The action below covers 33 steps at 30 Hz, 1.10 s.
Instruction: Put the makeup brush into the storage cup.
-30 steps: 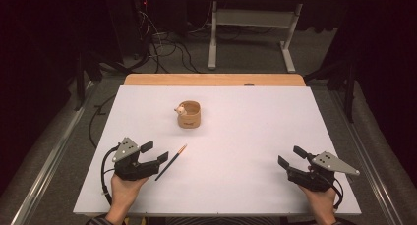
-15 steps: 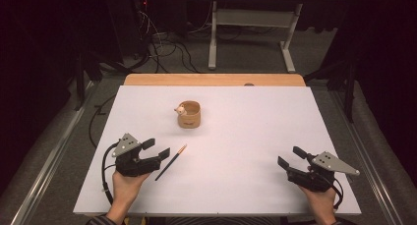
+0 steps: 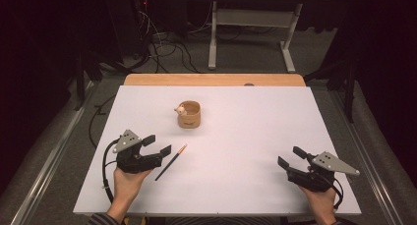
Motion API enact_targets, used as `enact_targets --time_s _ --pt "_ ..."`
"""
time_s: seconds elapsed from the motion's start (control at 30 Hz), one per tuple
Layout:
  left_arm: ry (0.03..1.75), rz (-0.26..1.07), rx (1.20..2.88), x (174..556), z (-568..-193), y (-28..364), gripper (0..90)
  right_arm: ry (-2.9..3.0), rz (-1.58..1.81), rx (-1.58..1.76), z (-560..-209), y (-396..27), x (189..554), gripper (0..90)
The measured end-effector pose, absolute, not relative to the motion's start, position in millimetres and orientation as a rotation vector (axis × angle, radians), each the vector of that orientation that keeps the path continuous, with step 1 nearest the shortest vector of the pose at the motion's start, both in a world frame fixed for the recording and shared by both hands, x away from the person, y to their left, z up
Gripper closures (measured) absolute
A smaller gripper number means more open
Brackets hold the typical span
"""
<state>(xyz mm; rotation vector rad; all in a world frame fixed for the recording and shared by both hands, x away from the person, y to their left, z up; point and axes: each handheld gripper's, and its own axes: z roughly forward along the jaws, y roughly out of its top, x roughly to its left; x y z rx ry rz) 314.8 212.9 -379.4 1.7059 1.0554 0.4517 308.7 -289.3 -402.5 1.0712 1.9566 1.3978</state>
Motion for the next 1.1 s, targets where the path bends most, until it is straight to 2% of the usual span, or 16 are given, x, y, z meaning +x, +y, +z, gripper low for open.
enact_targets --time_s 1.1 --pt "0.988 0.454 1.755 338.0 -366.2 184.4 24.6 1.952 1.404 1.071 -402.0 -289.6 308.2 31.7"
